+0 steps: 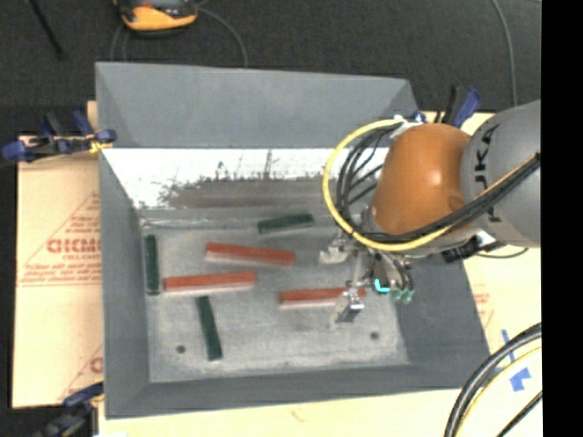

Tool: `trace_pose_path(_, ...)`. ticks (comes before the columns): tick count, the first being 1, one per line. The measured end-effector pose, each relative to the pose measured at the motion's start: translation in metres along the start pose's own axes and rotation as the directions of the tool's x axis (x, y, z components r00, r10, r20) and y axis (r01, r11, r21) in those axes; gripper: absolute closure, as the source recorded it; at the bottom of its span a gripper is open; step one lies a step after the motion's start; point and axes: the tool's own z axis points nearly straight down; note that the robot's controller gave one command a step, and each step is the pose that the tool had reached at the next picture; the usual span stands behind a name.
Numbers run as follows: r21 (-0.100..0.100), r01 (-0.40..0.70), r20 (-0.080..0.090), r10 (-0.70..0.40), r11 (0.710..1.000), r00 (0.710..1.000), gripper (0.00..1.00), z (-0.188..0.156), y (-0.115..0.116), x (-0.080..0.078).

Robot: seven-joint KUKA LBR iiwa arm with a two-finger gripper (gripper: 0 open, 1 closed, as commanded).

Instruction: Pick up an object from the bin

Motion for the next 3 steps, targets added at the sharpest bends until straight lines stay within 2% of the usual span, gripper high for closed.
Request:
trace_pose_path(1, 0.0, 0.0, 0.007, 0.0, 1.0, 1.0, 0.0, -0.003, 0.0, -0.002)
trace_pose_path(2, -0.003, -0.049, 0.04, 0.049, 0.999, 0.998, 1.0, 0.077, -0.011, 0.003)
trace_pose_path(3, -0.003, -0.048, 0.039, 0.048, 0.999, 0.998, 1.0, 0.078, -0.011, 0.004)
